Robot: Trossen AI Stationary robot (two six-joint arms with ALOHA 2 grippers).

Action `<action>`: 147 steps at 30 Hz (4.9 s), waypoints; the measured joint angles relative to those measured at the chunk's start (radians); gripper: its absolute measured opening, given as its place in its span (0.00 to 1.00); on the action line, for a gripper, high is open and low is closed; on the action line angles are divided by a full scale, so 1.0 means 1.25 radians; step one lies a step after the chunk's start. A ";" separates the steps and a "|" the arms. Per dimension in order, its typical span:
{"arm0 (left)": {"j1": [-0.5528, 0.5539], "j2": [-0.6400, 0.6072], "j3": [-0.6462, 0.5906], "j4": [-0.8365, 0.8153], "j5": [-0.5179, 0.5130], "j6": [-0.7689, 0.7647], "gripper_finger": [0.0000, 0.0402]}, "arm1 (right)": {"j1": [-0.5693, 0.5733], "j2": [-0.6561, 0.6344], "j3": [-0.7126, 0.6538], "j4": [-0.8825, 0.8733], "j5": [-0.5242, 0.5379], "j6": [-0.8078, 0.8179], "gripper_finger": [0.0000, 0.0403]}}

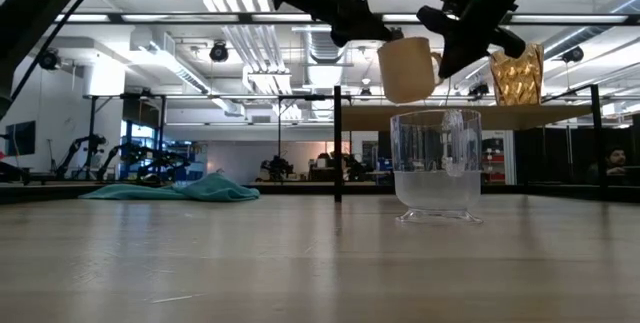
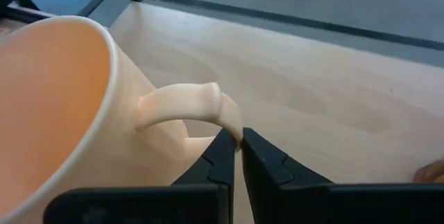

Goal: Stack small to large cups/mugs on shelf
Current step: Put the yellow mug on the shelf

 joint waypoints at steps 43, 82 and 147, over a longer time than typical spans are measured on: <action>0.099 -0.065 -0.006 -0.076 -0.001 0.042 0.00 | 0.144 0.115 0.000 -0.027 0.294 0.352 0.03; 0.098 -0.063 -0.007 -0.078 0.000 0.037 0.00 | 0.144 0.110 0.001 -0.167 0.274 0.325 0.03; 0.029 -0.073 -0.022 -0.235 0.054 0.035 0.00 | 0.193 -0.108 0.000 -0.010 0.059 0.249 0.25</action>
